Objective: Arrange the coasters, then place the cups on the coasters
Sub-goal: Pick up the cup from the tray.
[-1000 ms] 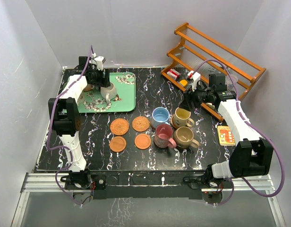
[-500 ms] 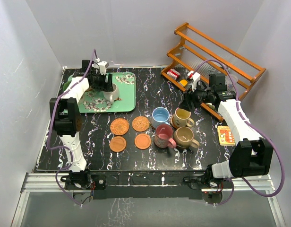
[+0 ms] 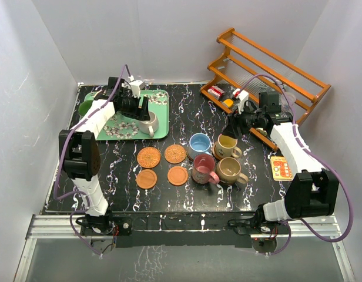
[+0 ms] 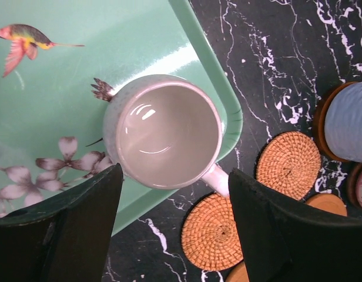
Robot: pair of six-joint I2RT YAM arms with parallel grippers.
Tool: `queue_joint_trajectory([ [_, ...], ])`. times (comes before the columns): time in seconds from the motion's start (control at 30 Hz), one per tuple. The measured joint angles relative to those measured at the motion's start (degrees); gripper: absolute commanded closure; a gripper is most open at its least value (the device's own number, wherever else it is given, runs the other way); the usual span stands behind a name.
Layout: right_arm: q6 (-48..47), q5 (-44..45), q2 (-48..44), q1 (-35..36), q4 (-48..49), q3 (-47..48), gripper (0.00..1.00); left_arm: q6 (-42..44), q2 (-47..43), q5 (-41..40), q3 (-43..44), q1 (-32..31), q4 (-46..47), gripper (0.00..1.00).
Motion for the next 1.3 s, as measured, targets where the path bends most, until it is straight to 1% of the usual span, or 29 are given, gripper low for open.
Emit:
queue_joint_trajectory([
  [0.17,-0.02,-0.09,0.33,0.0,0.0,0.0,0.4,3.85,0.13,-2.69,1.38,0.02,-0.66,0.26],
  [0.27,-0.09,-0.07,0.35,0.0,-0.02,0.0,0.4,7.93,2.38,-4.39,5.4,-0.02,-2.23,0.25],
  [0.33,-0.17,-0.04,0.35,0.0,-0.02,0.0,0.39,10.69,4.57,-5.44,8.17,-0.04,-2.58,0.26],
  [0.47,-0.22,-0.02,0.35,0.0,0.0,0.0,0.39,14.67,7.91,-6.49,11.15,-0.26,-3.74,0.31],
  [0.63,-0.39,0.15,0.66,0.0,-0.07,0.0,0.38,18.29,12.59,-6.54,15.93,-1.51,-6.71,0.39],
  [0.97,-0.44,0.2,0.98,0.0,-0.28,0.0,0.38,22.45,18.97,-8.5,24.33,-4.59,-11.85,0.61],
  [1.3,-0.5,0.2,0.98,0.0,-1.09,0.0,0.37,25.09,20.37,-11.3,25.24,-5.51,-14.32,0.83],
])
